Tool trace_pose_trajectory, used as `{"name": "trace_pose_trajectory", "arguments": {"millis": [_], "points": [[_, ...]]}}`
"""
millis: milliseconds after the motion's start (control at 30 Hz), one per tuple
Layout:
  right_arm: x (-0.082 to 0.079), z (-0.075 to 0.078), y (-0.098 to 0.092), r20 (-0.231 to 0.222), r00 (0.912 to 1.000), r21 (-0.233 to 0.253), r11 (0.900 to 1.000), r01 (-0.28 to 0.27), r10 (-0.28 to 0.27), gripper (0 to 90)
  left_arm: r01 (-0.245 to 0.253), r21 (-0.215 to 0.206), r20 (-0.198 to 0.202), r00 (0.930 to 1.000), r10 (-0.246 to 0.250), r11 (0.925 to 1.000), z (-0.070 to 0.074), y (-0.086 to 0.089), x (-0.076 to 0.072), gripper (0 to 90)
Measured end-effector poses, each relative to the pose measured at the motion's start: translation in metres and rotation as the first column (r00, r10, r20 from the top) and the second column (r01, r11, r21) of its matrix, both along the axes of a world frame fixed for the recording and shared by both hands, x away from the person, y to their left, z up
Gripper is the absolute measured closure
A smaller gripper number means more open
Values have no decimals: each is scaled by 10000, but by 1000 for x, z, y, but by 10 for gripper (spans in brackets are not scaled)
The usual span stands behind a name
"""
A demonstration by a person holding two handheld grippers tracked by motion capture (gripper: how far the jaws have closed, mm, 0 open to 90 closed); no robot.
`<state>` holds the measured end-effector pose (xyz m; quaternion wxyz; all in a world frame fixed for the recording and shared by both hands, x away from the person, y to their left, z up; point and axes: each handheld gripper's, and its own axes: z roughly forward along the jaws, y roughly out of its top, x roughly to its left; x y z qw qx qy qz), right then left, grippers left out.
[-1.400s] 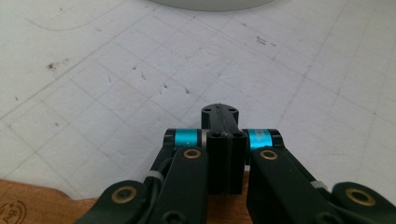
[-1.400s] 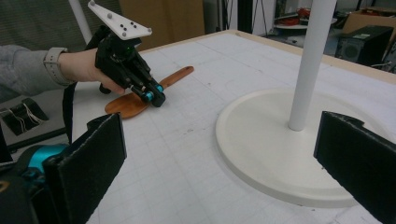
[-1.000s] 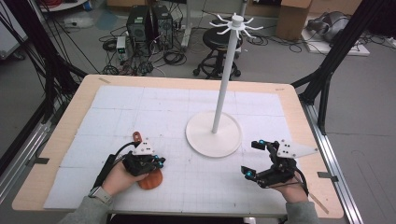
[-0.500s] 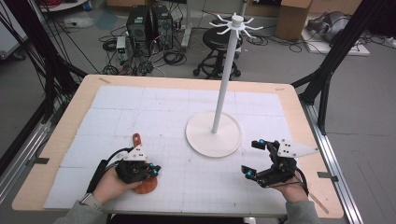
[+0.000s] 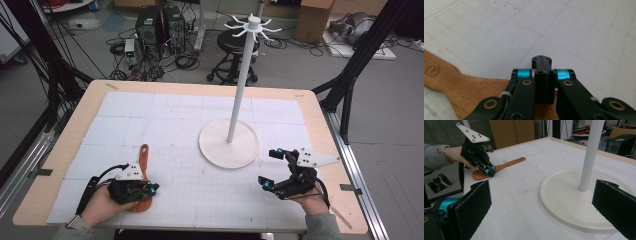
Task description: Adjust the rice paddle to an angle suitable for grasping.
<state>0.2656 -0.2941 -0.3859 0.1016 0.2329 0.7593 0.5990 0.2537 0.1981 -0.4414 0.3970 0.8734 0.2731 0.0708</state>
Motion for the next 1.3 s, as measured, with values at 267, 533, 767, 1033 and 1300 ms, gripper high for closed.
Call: {"name": "trace_pose_trajectory", "arguments": {"millis": [267, 533, 767, 1033, 1300], "points": [[1, -1, 2, 15, 10000, -104, 9999, -15, 15, 8, -175, 47, -51, 9998, 175, 9998, 1, 26, -15, 898], [0, -1, 2, -46, 10000, -122, 9999, -31, 31, 8, -494, 154, -44, 9988, 495, 9987, 2, 47, -23, 897], [1, -1, 3, -88, 10000, -138, 9999, -48, 46, 8, -971, 34, -118, 9952, 971, 9953, 3, 66, -27, 898], [2, -1, 3, -71, 10000, -175, 9998, -24, 23, 8, -1816, -466, 986, 9777, 1855, 9823, 20, 71, -8, 898], [3, -2, 4, -50, 10000, -248, 9997, -76, 75, 8, -2826, 218, 1552, 9486, 2760, 9590, 14, 79, 22, 897]]}}
